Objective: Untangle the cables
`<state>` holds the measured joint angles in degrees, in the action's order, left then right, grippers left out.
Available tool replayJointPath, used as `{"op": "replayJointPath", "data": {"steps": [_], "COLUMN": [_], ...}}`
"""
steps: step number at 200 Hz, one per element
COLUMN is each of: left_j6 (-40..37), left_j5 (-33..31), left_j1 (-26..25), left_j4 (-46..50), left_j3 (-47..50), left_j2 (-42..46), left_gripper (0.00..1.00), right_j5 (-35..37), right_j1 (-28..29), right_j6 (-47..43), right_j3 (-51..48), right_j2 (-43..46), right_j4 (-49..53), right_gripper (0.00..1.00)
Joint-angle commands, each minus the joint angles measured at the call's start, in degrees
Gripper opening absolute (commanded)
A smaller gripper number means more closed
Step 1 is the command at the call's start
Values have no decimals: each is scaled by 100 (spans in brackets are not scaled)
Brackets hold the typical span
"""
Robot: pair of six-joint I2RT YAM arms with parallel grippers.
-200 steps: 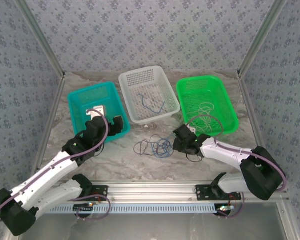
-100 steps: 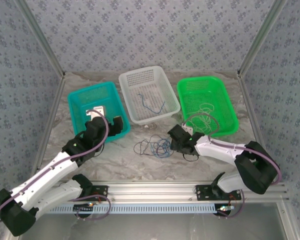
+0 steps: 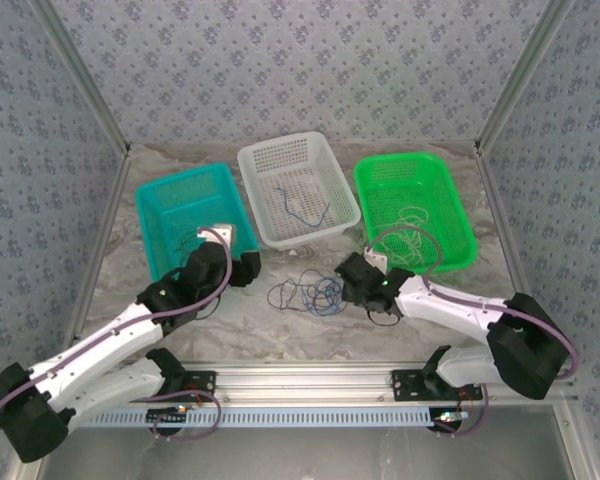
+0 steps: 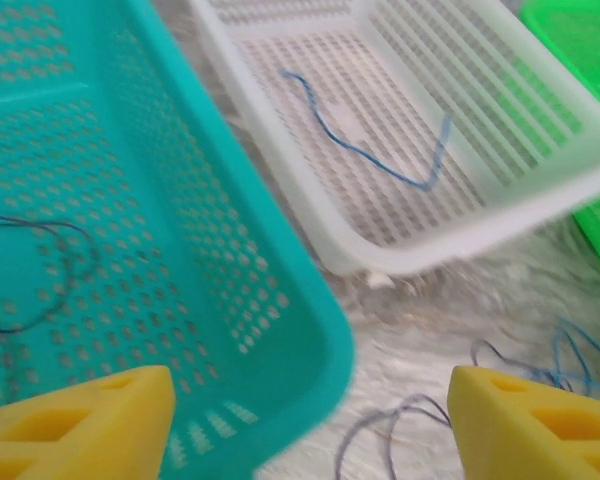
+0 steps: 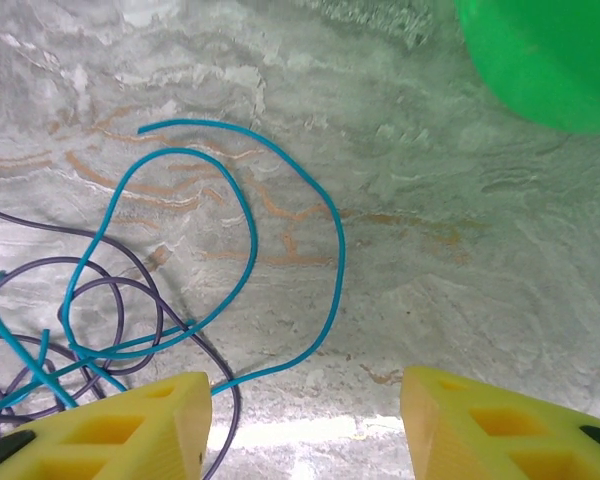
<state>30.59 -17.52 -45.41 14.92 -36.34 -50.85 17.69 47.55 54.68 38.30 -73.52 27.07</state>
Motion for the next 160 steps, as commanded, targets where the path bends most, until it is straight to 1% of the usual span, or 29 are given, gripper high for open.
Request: {"op": "replayJointPath", "data": {"steps": [1,13,33,46,69,86,117,160], "left_j6": [477,743,1057,1312,1589,1783,1898,1939], "left_j5": [903,1125,1106,1034,924,950,1154,1253], "left_j1": [-343,-674,-1229,-1431,-1724,-1805,-1812,-1814], "left_j4": [-219,-397,-349,-160,-224,-423,-735,-750], "left_j3": [-75,-83,-329,-455,-445,-369,-445,-765], "left_j2": [-262,-512,-1037,-1292,-1477,-1626,-2094,-2729], "left_gripper": [71,71,71,70,69,69,63,61], "right_j5": [347,379,401,409,410,389,375,403], "right_j1": [8,-18,-62,-88,-134,-160,-180,-193], "right_j6": [122,97,53,8,-14,-28,-54,-50], "right_j3": [117,103,71,38,-57,-129,-191,-287], "right_j2": [338,444,602,698,876,965,1081,1348], "right_j4": [363,439,499,510,502,476,482,516], "right_gripper": [57,58,58,59,60,60,61,62]}}
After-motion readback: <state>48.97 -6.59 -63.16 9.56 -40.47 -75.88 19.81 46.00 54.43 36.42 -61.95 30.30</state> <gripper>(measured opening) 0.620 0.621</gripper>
